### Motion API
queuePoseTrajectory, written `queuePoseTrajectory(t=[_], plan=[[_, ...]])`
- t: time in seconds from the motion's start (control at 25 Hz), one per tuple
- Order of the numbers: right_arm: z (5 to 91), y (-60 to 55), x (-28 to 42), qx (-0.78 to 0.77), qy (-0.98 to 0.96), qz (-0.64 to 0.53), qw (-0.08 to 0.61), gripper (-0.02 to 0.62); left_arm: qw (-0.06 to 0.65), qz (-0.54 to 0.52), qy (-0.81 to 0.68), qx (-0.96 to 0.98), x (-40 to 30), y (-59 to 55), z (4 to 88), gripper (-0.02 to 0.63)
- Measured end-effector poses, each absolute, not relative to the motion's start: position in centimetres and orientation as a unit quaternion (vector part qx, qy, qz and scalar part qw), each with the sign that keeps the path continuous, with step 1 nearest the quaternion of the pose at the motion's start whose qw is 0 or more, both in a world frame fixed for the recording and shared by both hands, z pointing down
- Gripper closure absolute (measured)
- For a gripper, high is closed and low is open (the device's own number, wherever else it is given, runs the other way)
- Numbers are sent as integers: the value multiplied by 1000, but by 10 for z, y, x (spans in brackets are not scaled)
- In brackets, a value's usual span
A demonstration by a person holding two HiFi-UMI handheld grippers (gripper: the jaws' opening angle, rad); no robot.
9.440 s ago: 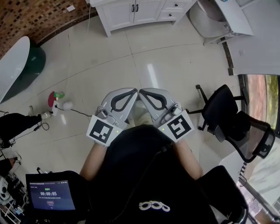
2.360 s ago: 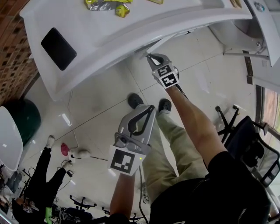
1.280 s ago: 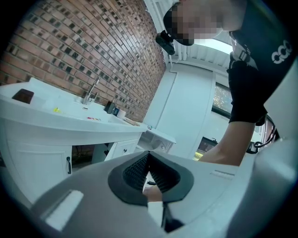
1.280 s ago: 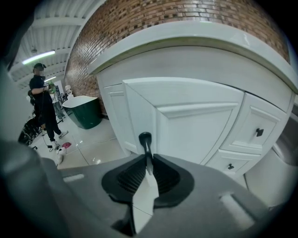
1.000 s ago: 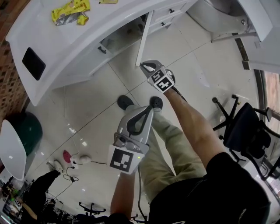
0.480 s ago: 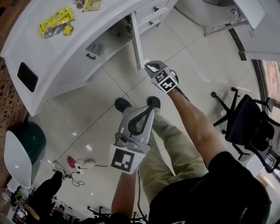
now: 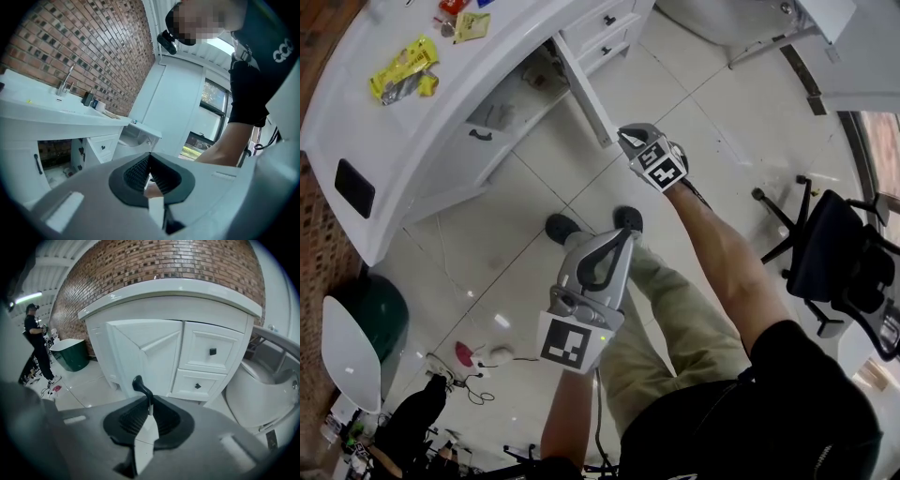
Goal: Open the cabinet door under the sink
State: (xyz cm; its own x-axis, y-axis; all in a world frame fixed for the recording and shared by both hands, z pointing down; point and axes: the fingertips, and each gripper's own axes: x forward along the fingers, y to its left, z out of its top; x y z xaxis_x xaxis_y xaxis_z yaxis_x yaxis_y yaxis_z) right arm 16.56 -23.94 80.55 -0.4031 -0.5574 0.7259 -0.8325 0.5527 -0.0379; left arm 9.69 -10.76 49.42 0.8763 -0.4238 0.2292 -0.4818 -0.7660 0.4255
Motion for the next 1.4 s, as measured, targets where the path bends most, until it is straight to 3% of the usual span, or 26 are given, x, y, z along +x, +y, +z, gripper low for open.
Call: queuePoseTrajectory(t=[1.04,1.4], plan=[[803,-260,231,417,-832,190,312,588,242,99,-204,943,155,-127,502,591],[793,-241,243,407,-833,240,287,583,227,115,-200,946,163,-140,489,591]])
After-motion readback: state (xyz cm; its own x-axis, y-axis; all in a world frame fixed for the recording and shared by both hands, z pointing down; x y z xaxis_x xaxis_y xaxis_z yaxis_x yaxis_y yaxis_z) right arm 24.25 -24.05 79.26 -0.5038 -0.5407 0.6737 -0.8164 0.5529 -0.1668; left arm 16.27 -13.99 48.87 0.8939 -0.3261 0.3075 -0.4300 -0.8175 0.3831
